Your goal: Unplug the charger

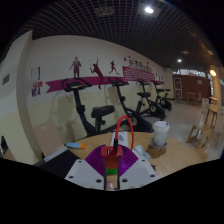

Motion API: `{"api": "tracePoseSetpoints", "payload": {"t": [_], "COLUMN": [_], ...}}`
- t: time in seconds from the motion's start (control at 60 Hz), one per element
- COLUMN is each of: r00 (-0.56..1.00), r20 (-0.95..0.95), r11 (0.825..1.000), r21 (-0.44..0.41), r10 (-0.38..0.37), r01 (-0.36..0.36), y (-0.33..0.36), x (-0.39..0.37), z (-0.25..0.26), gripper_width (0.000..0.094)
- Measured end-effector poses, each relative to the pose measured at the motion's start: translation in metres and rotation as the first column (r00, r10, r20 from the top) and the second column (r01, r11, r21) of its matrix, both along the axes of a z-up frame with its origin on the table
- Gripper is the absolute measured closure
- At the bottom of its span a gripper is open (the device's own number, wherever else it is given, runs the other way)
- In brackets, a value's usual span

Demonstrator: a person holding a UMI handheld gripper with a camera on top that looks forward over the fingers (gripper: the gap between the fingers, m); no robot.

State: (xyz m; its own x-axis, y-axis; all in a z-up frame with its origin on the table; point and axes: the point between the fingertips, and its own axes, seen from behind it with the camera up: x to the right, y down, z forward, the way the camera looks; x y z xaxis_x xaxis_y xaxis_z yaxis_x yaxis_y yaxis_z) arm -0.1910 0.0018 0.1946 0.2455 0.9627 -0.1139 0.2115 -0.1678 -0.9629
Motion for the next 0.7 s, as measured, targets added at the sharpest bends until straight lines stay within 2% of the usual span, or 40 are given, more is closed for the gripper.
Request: {"api": "tracePoseSetpoints", "payload": {"t": [0.1,0.2,0.283,0.3,0.483,0.517,0.617,0.65,0.7], "r00": [0.996,0.968,0.920,0.912,0.791,0.778,0.759,0.767,0.785], "r20": [0.089,0.246,0.390,0.409,0.611,0.628,0.648,0.638,0.613], "r11": [1.000,0.997,0.997,0.998,0.995,0.994,0.993,0.993,0.993], "r21": [0.011,0.073,0.074,0.068,0.063,0.056,0.031,0.020,0.015], "r10": [-0.014,-0.046,-0.034,-0.022,0.022,0.035,0.064,0.074,0.085], "r01": [0.013,0.029,0.006,-0.007,-0.076,-0.089,-0.110,-0.113,-0.119], "y": [0.037,0.073,0.083,0.089,0.085,0.086,0.078,0.073,0.067], "x": [0.018,0.038,0.050,0.064,0.080,0.086,0.101,0.107,0.124], "z": [-0.003,-0.045,-0.093,-0.118,-0.190,-0.200,-0.194,-0.183,-0.155], "gripper_width": [0.0788,0.0764,0.0746,0.0742,0.0641,0.0567,0.0036,0.0111,0.0072]}}
